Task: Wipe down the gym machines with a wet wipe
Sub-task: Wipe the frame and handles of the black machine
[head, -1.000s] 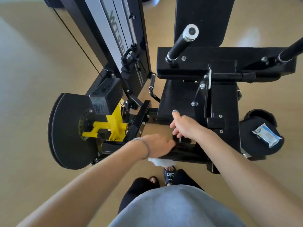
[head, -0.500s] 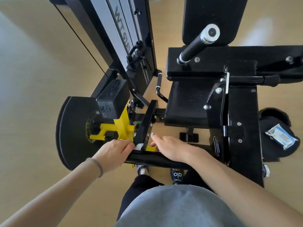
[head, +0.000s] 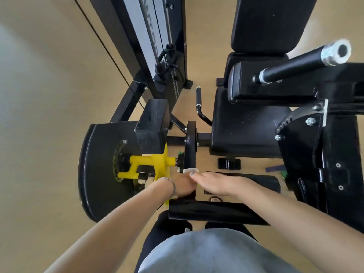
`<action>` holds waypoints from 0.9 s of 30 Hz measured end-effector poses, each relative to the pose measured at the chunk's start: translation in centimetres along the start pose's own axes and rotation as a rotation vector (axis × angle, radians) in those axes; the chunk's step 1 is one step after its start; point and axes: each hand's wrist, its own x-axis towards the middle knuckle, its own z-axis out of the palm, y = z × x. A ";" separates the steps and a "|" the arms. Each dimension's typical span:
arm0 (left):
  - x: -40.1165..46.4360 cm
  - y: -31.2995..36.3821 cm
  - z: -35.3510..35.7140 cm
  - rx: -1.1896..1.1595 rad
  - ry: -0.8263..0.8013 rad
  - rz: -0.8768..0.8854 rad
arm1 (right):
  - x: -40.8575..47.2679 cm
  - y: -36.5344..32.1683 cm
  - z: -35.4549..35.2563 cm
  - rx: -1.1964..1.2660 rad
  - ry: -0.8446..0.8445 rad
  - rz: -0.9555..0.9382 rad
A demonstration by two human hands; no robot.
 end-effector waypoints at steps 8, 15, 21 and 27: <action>3.9 -4.2 0.7 -0.376 0.378 0.220 | 4.9 -0.3 0.6 0.011 0.085 -0.127; 5.3 -5.2 -0.2 -0.639 0.423 0.186 | 7.3 0.2 1.6 -0.095 0.061 -0.107; 7.0 -6.6 0.2 -0.681 0.498 0.117 | 10.0 1.7 0.8 -0.088 0.075 -0.111; 9.7 -6.9 -0.4 -0.626 0.511 0.119 | 17.3 3.6 -2.3 -0.261 0.153 -0.168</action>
